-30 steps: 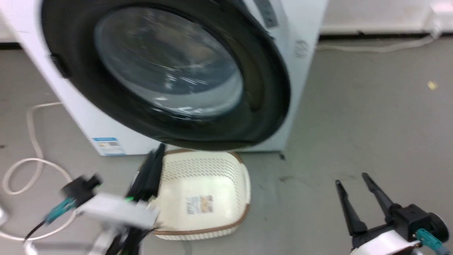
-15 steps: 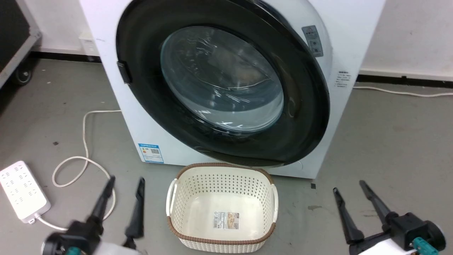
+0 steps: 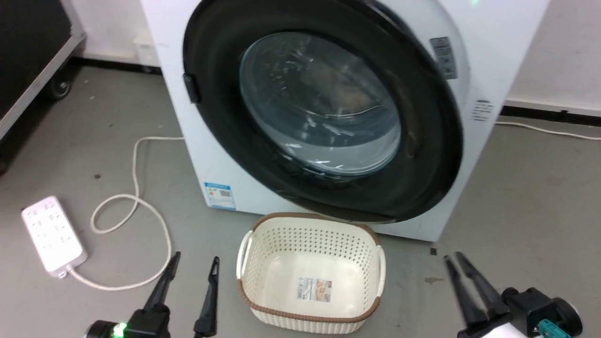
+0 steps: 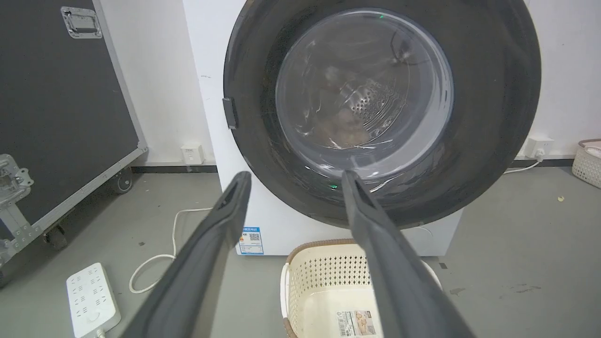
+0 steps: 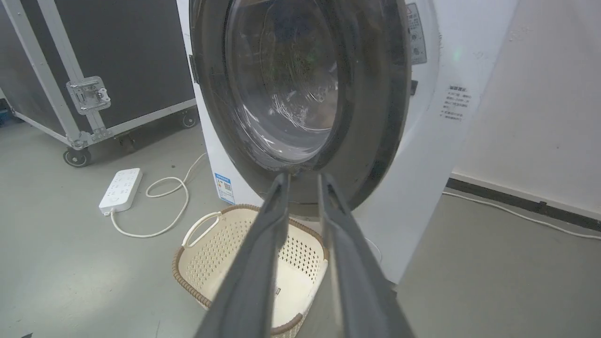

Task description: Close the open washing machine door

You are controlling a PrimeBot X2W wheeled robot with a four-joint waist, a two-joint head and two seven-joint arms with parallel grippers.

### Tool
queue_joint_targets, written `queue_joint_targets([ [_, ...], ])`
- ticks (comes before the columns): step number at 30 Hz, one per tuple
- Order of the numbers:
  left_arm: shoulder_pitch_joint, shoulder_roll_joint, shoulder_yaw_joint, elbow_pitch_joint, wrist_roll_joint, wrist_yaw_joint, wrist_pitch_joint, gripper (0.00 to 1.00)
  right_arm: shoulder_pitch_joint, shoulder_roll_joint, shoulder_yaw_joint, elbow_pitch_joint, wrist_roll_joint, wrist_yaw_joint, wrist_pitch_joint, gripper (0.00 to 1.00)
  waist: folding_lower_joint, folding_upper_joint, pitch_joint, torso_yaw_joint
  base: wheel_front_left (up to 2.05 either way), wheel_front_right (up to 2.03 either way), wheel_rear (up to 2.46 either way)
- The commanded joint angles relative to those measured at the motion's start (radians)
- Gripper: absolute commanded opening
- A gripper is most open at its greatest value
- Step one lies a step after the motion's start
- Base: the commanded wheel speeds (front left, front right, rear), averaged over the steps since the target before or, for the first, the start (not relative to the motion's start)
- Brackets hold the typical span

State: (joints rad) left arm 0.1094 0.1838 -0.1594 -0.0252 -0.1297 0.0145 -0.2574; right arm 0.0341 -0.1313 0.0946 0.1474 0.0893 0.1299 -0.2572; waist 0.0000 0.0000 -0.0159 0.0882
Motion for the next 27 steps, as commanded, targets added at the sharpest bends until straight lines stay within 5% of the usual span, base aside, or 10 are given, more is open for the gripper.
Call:
queue_joint_targets([
  [1,-0.006,-0.012,-0.006,0.002,0.009,-0.005,-0.004,1.0,-0.02,-0.022,0.009,-0.012,0.006,0.001,-0.005,0.0,0.0,0.0,0.028,0.025,0.0,0.0,0.0],
  [7,-0.035,-0.042,-0.017,0.007,0.026,-0.011,-0.004,1.0,-0.122,-0.103,0.074,-0.032,0.046,0.001,0.019,0.0,0.0,0.0,0.105,0.072,0.0,0.0,0.0],
  [11,-0.078,-0.076,-0.024,0.008,0.023,-0.023,-0.004,1.0,-0.279,-0.236,0.159,-0.026,0.133,0.001,0.08,0.0,0.0,0.0,0.187,0.123,0.0,0.0,0.0],
  [19,-0.135,-0.102,-0.021,0.007,0.034,-0.039,-0.004,1.0,-0.497,-0.4,0.162,0.059,0.304,0.001,0.174,0.0,0.0,0.0,0.266,0.18,0.0,0.0,0.0],
  [27,-0.164,-0.119,-0.03,0.003,0.04,-0.038,-0.004,1.0,-0.646,-0.476,0.162,0.187,0.388,0.001,0.22,0.0,0.0,0.0,0.311,0.217,0.0,0.0,0.0],
])
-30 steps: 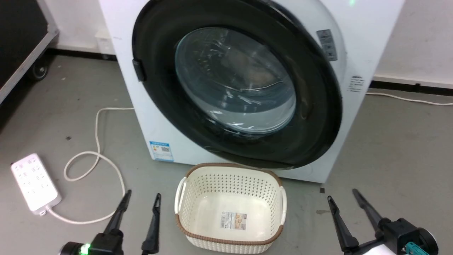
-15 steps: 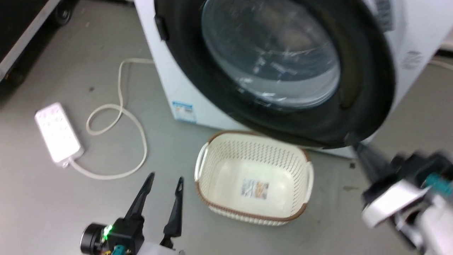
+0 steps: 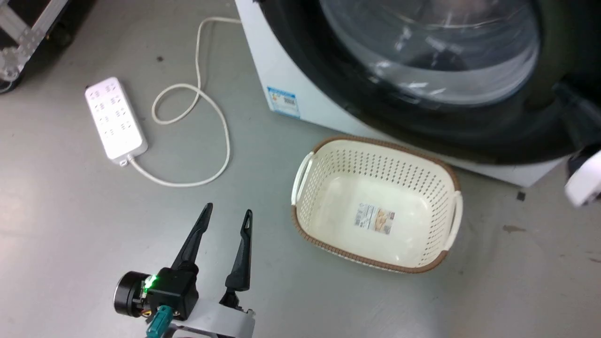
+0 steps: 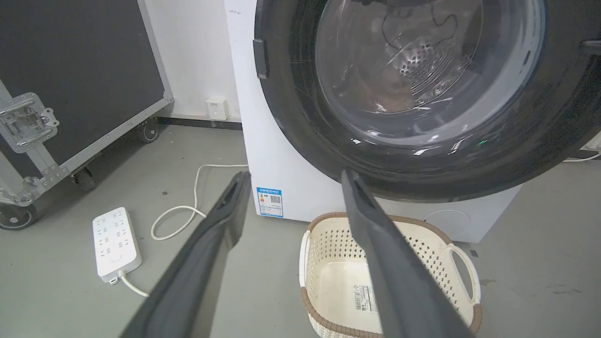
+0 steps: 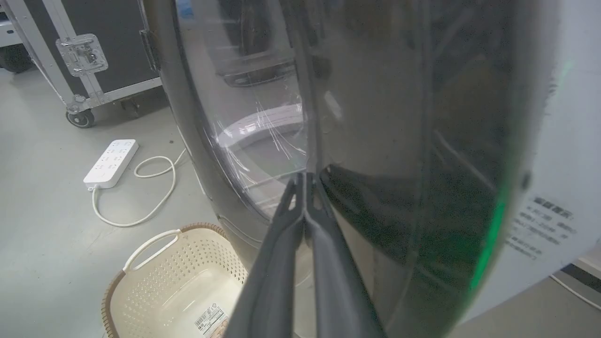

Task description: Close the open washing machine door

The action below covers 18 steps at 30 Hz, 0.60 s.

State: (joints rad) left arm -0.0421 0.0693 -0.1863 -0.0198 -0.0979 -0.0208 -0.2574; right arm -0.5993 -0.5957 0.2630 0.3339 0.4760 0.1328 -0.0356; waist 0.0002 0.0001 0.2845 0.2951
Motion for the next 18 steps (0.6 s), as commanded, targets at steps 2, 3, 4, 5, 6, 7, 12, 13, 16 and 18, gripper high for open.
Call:
queue_joint_targets([
  [2,-0.018,-0.008,-0.005,-0.004,0.009,-0.002,-0.004,1.0,-0.058,-0.022,-0.012,0.043,0.013,-0.002,0.014,0.0,-0.0002,-0.0001,0.025,0.018,0.0,0.0,0.0],
  [3,-0.021,-0.009,-0.007,-0.003,0.01,-0.002,-0.004,1.0,-0.082,-0.027,-0.013,0.066,0.017,-0.002,0.022,0.0,-0.0002,-0.0001,0.031,0.022,0.0,0.0,0.0],
  [4,-0.024,-0.01,-0.01,-0.003,0.011,-0.002,-0.004,1.0,-0.105,-0.031,-0.016,0.09,0.022,-0.002,0.028,0.0,-0.0002,-0.0001,0.035,0.026,0.0,0.0,0.0],
  [5,-0.027,-0.011,-0.012,-0.002,0.011,-0.002,-0.004,1.0,-0.129,-0.033,-0.019,0.115,0.026,-0.002,0.034,0.0,-0.0002,-0.0001,0.039,0.029,0.0,0.0,0.0],
  [6,-0.03,-0.012,-0.012,-0.003,0.011,-0.001,-0.004,1.0,-0.153,-0.034,-0.025,0.141,0.029,-0.002,0.039,0.0,-0.0002,-0.0001,0.043,0.031,0.0,0.0,0.0],
  [7,-0.032,-0.013,-0.011,-0.004,0.011,0.0,-0.004,1.0,-0.178,-0.032,-0.035,0.167,0.032,-0.002,0.043,0.0,-0.0002,-0.0001,0.048,0.031,0.0,0.0,0.0],
  [12,-0.04,-0.016,-0.011,-0.003,0.011,0.004,-0.004,1.0,-0.282,-0.008,-0.079,0.303,0.0,-0.002,0.025,0.0,-0.0002,-0.0001,0.059,0.03,0.0,0.0,0.0],
  [13,-0.041,-0.016,-0.012,-0.002,0.011,0.005,-0.004,1.0,-0.297,0.002,-0.088,0.328,-0.003,-0.002,0.02,0.0,-0.0002,-0.0001,0.059,0.029,0.0,0.0,0.0],
  [16,-0.045,-0.017,-0.015,0.002,0.009,0.007,-0.004,1.0,-0.327,0.024,-0.092,0.381,-0.021,-0.002,-0.001,0.0,-0.0002,-0.0001,0.052,0.026,0.0,0.0,0.0],
  [18,-0.045,-0.018,-0.016,0.004,0.008,0.009,-0.004,1.0,-0.333,0.037,-0.086,0.406,-0.028,-0.002,-0.016,0.0,-0.0002,-0.0001,0.042,0.021,0.0,0.0,0.0],
])
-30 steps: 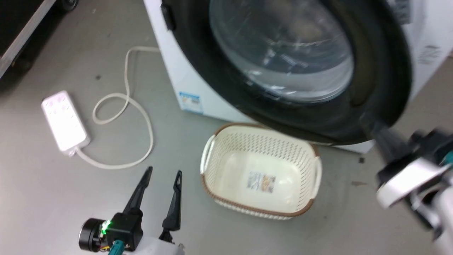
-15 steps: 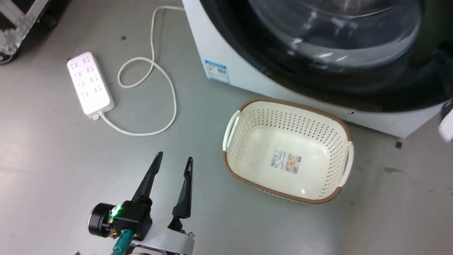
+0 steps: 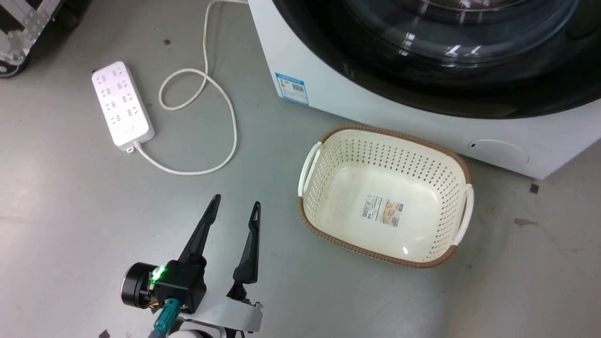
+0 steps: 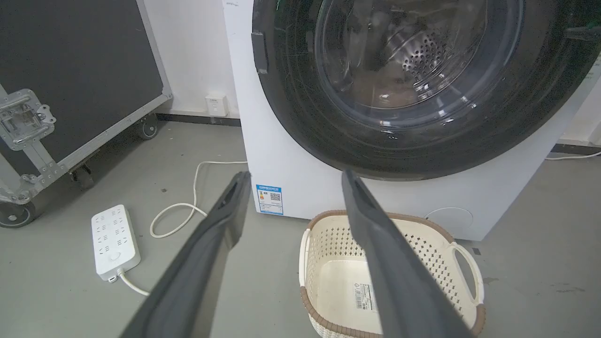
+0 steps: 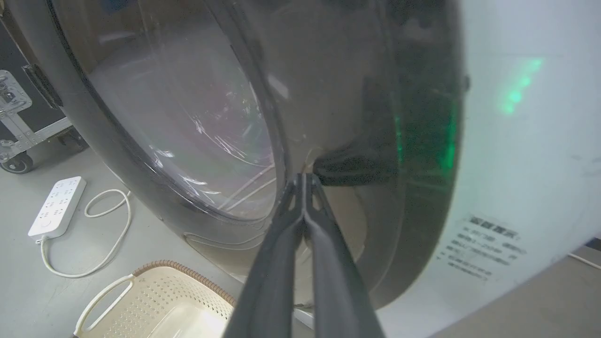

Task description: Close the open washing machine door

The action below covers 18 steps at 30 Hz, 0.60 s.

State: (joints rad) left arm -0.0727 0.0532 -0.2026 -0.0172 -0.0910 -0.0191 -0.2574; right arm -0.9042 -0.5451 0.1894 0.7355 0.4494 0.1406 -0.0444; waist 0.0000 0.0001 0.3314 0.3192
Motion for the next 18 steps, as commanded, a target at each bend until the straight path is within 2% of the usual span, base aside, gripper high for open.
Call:
queue_joint_targets([
  [1,-0.013,-0.002,0.0,0.003,0.001,0.008,-0.004,1.0,-0.027,-0.007,-0.009,0.014,-0.001,-0.01,-0.016,0.0,0.0,-0.0001,-0.011,-0.007,0.0,0.0,0.0],
  [5,-0.007,-0.002,0.007,0.012,0.002,0.004,-0.004,1.0,0.0,0.014,0.01,0.043,0.015,-0.01,-0.05,0.0,0.0,-0.0001,-0.053,-0.024,0.0,0.0,0.0],
  [6,-0.003,-0.002,0.012,0.015,0.002,0.002,-0.004,1.0,0.013,0.018,0.016,0.045,0.017,-0.01,-0.068,0.42,0.0,-0.0001,-0.068,-0.03,0.0,0.0,0.0],
  [7,0.001,-0.002,0.018,0.017,0.002,0.001,-0.004,1.0,0.031,0.028,0.022,0.047,0.022,-0.01,-0.087,1.0,0.0,-0.0001,-0.088,-0.038,0.0,0.0,0.0],
  [13,0.042,0.008,0.056,0.035,-0.001,-0.016,-0.004,1.0,0.178,0.081,0.062,-0.004,0.02,-0.01,-0.184,1.0,0.0,-0.0001,-0.197,-0.098,0.0,0.0,0.0],
  [18,0.086,0.016,0.091,0.059,-0.018,-0.031,-0.004,1.0,0.362,0.137,0.016,-0.14,-0.082,-0.01,-0.215,1.0,0.0,-0.0001,-0.28,-0.158,0.0,0.0,0.0],
])
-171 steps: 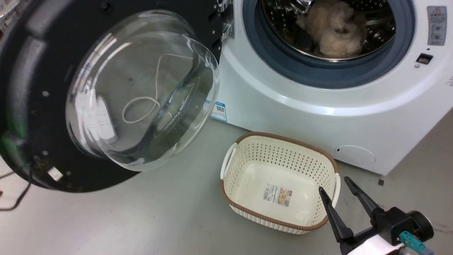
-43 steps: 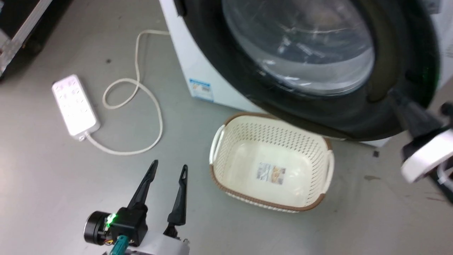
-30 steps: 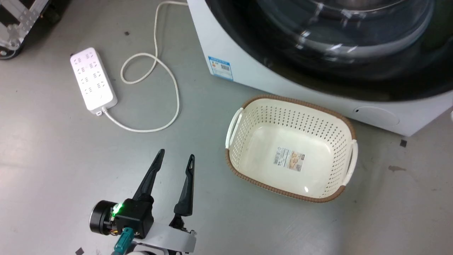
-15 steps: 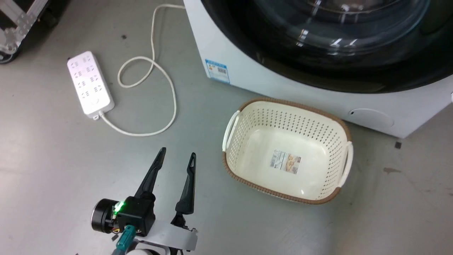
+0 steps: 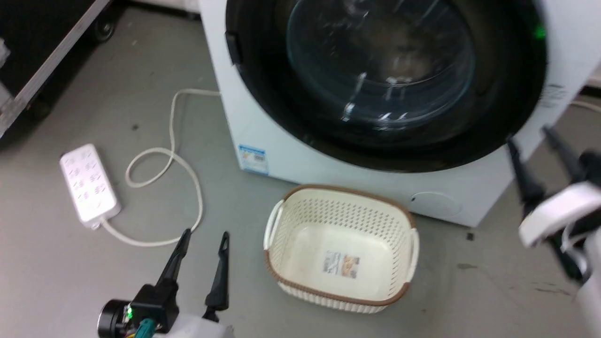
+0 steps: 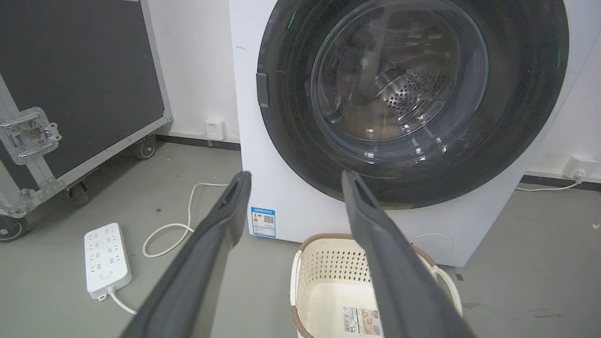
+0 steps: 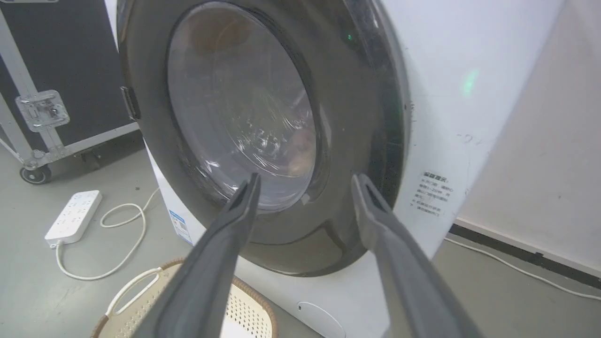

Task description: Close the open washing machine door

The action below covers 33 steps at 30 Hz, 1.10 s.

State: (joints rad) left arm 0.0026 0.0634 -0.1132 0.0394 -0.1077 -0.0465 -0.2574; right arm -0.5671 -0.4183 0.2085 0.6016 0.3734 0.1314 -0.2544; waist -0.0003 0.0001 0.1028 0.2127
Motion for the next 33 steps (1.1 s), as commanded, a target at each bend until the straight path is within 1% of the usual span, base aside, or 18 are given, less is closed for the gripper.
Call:
queue_joint_targets([
  [1,0.019,0.008,0.008,0.006,-0.005,-0.007,-0.004,1.0,0.07,0.031,-0.027,-0.048,-0.023,-0.001,-0.006,1.0,0.0003,-0.0001,-0.063,-0.064,0.0,0.0,0.0],
  [4,0.038,0.011,0.019,0.016,-0.009,-0.015,-0.004,1.0,0.212,0.097,-0.119,-0.182,-0.091,-0.001,-0.007,1.0,0.0003,-0.0001,-0.091,-0.09,0.0,0.0,0.0],
  [7,0.053,0.011,0.029,0.022,-0.012,-0.019,-0.004,1.0,0.341,0.18,-0.203,-0.299,-0.164,-0.001,-0.007,1.0,0.0003,-0.0001,-0.112,-0.112,0.0,0.0,0.0],
  [10,0.071,0.011,0.034,0.032,-0.016,-0.025,-0.004,1.0,0.453,0.257,-0.246,-0.394,-0.239,-0.001,-0.007,1.0,0.0003,-0.0001,-0.124,-0.135,0.0,0.0,0.0],
  [12,0.078,0.011,0.037,0.04,-0.02,-0.03,-0.004,1.0,0.509,0.294,-0.262,-0.444,-0.281,-0.001,-0.007,1.0,0.0003,-0.0001,-0.127,-0.147,0.0,0.0,0.0],
  [14,0.082,0.01,0.038,0.048,-0.022,-0.033,-0.004,1.0,0.55,0.314,-0.267,-0.487,-0.324,-0.001,-0.007,1.0,0.0003,-0.0001,-0.131,-0.157,0.0,0.0,0.0],
  [17,0.084,0.009,0.036,0.054,-0.016,-0.036,-0.004,1.0,0.598,0.341,-0.281,-0.514,-0.355,-0.001,-0.007,1.0,0.0003,-0.0001,-0.135,-0.166,0.0,0.0,0.0],
  [21,0.082,0.007,0.035,0.066,-0.016,-0.04,-0.004,1.0,0.628,0.358,-0.279,-0.512,-0.373,-0.001,-0.007,1.0,0.0003,-0.0001,-0.135,-0.172,0.0,0.0,0.0],
  [26,0.079,0.004,0.03,0.079,-0.017,-0.048,-0.004,1.0,0.628,0.364,-0.283,-0.502,-0.38,-0.001,-0.007,1.0,0.0003,-0.0001,-0.136,-0.176,0.0,0.0,0.0],
  [27,0.074,0.007,0.03,0.078,-0.017,-0.046,0.0,0.0,0.618,0.359,-0.281,-0.504,-0.374,0.0,-0.003,0.0,0.0003,-0.0001,-0.136,-0.176,0.0,0.0,0.0],
  [33,0.073,0.007,0.032,0.075,-0.015,-0.043,0.007,0.0,0.617,0.359,-0.28,-0.505,-0.374,0.0,0.003,0.0,0.0003,-0.0001,-0.135,-0.177,0.0,0.0,0.0],
])
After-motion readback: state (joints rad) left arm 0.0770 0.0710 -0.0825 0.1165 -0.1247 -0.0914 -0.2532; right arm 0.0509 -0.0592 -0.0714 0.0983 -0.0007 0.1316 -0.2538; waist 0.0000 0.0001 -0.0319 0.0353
